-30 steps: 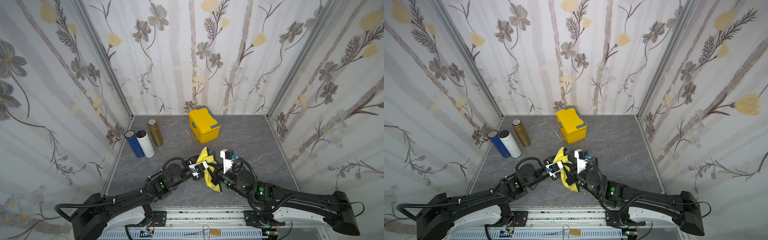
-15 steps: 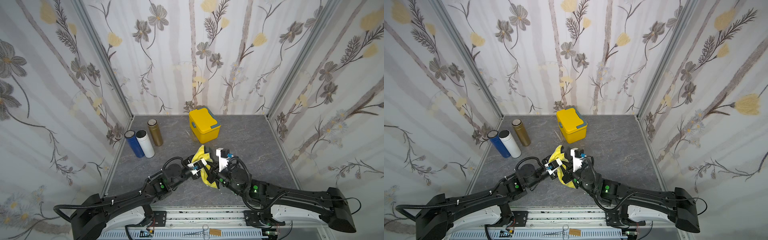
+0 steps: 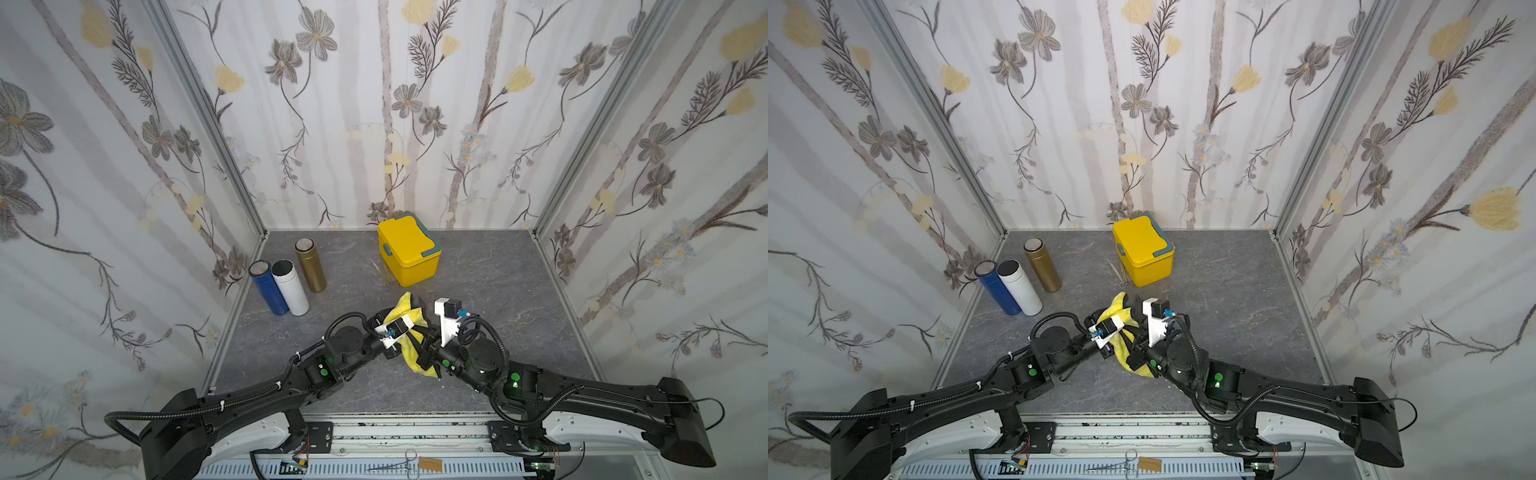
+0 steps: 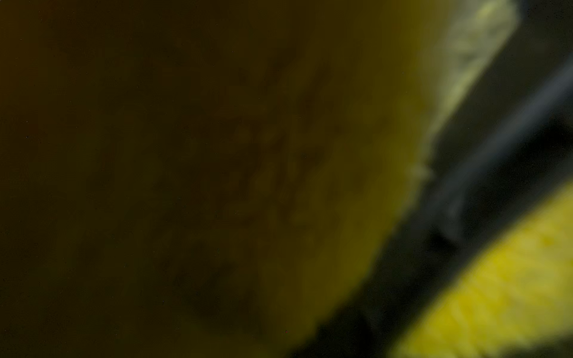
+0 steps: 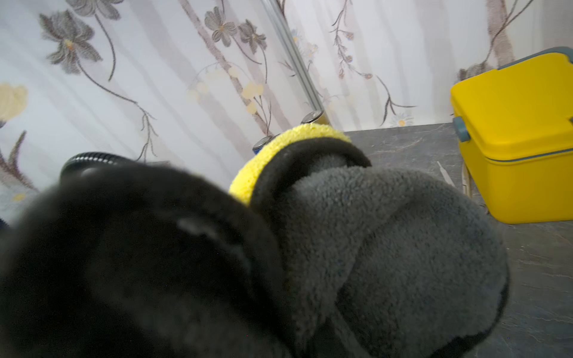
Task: Wipe the surface of the thermos
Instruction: Wipe the dirt from the surface of the thermos.
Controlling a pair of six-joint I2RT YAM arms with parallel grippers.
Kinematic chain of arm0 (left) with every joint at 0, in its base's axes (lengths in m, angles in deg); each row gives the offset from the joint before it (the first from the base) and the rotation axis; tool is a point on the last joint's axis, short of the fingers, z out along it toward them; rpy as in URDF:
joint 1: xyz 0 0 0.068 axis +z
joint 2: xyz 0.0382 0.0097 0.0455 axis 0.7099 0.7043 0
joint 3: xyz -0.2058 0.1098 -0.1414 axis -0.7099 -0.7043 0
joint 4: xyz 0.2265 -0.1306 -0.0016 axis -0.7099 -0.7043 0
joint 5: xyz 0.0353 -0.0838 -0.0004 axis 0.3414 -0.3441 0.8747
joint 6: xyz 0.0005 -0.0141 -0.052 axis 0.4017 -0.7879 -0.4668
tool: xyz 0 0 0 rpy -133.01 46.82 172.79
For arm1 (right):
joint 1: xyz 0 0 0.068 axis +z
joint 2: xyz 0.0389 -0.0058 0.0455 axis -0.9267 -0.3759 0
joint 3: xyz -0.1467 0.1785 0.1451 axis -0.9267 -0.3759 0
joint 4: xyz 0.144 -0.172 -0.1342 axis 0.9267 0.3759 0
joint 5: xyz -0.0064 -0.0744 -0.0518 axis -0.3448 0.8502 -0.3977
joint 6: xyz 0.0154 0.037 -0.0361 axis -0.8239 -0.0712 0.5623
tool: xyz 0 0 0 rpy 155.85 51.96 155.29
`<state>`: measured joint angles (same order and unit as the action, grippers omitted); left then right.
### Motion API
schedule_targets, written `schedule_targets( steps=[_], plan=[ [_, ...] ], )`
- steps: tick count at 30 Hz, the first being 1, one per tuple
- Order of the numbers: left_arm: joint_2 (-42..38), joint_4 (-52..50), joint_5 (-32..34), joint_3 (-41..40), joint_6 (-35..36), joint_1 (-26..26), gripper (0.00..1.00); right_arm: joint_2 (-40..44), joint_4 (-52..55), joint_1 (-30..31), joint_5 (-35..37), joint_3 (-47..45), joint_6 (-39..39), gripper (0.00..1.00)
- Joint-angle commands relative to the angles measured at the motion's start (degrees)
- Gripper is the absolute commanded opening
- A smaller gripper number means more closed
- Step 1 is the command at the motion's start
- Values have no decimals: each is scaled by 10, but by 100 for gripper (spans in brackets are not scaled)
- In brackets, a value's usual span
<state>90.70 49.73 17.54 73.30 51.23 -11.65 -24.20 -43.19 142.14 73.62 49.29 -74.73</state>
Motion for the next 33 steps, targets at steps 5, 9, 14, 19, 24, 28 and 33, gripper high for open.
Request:
schedule_targets(
  steps=[5, 9, 14, 19, 24, 28, 33],
  plan=[
    [-18, 90, -101, 13, 3, 0, 0, 12, 87, -41, 11, -13, -34, 0],
    [-20, 83, -138, 12, 8, -2, 0, 33, 92, -61, 11, -33, -46, 0],
    [-15, 96, -83, 17, -16, -1, 0, 33, 89, -61, -16, -37, -34, 0],
    [-13, 104, 8, 27, -49, 13, 0, 8, 59, -47, -52, -35, -22, 0],
    [-17, 94, -93, 19, -28, 14, 0, 2, 49, -47, -38, -37, -24, 0],
    [-7, 53, -174, 33, -6, -2, 0, 7, 61, -51, -10, -36, -31, 0],
    [-1, 61, -122, 34, -2, -7, 0, 17, 64, -59, -6, -46, -38, 0]
  ],
)
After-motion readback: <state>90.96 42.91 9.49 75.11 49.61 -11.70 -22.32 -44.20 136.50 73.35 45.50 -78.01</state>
